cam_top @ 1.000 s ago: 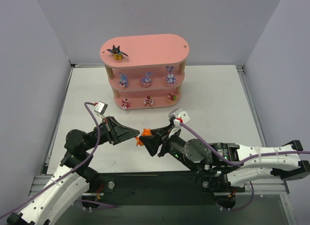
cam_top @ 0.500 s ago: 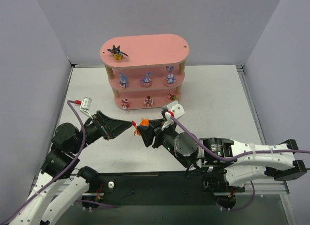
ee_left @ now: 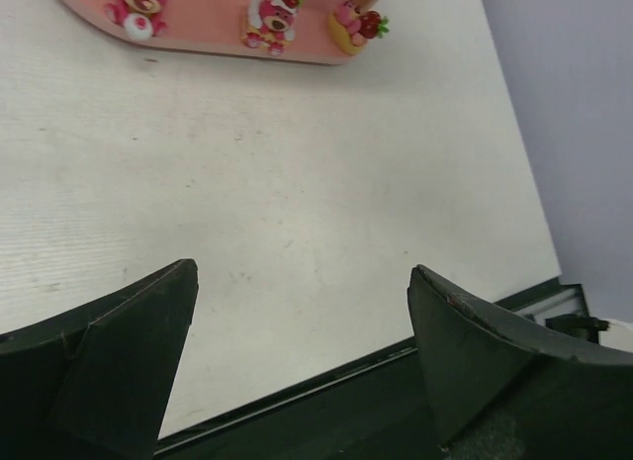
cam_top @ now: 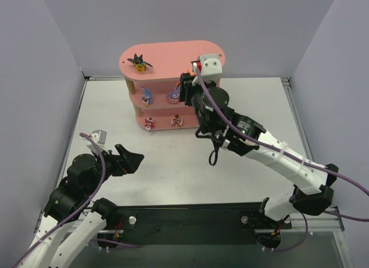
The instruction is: Place and organize the plastic toys onto the shelf
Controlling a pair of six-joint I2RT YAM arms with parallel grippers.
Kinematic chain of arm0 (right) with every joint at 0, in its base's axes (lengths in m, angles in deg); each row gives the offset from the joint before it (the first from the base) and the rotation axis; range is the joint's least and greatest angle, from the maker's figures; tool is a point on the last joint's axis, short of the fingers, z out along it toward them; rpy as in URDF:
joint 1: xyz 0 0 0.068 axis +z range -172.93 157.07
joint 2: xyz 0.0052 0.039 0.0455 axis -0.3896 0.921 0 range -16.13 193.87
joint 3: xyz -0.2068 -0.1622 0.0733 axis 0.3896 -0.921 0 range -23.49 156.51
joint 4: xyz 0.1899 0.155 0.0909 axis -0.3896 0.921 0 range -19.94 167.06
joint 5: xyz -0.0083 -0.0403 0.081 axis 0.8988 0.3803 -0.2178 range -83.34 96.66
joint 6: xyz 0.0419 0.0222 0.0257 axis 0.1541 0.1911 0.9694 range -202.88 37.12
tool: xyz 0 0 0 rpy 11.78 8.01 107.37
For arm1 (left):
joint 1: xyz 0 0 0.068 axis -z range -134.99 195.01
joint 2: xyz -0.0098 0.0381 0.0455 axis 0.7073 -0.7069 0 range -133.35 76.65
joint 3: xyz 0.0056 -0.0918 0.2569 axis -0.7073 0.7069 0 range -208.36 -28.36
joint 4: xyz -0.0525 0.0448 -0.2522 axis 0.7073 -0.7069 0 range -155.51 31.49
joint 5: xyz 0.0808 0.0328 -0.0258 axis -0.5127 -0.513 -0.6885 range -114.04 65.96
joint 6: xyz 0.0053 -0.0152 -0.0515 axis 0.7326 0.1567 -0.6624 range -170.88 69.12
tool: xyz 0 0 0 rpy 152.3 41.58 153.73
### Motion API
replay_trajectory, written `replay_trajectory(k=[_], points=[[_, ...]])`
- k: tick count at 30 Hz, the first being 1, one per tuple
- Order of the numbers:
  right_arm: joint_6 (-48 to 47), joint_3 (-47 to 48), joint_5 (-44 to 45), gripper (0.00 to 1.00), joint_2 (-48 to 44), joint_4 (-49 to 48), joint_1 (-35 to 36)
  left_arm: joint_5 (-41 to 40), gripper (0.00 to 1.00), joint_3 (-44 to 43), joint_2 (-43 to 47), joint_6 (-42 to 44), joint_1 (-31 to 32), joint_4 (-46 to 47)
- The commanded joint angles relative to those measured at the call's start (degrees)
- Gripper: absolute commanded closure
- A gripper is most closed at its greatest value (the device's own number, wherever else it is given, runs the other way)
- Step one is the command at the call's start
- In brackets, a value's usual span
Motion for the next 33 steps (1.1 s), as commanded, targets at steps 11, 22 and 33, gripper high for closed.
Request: replay_trajectory(k=[11, 22, 33], points=[[-12.30, 11.22, -10.56, 1.00, 13.82, -7.66, -16.74, -3.69, 0.03, 3.66, 1.98, 9.16, 0.15, -0.41], [-13.28, 9.90, -14.44, 1.00, 16.98, -16.62, -20.35, -4.30, 0.03, 4.02, 4.18, 9.25, 0.06, -0.05], [-7.21, 8.85, -16.55, 1.00, 18.83, -16.90, -23.25, -4.56, 0.03, 4.02, 4.53, 9.34, 0.06, -0.05]])
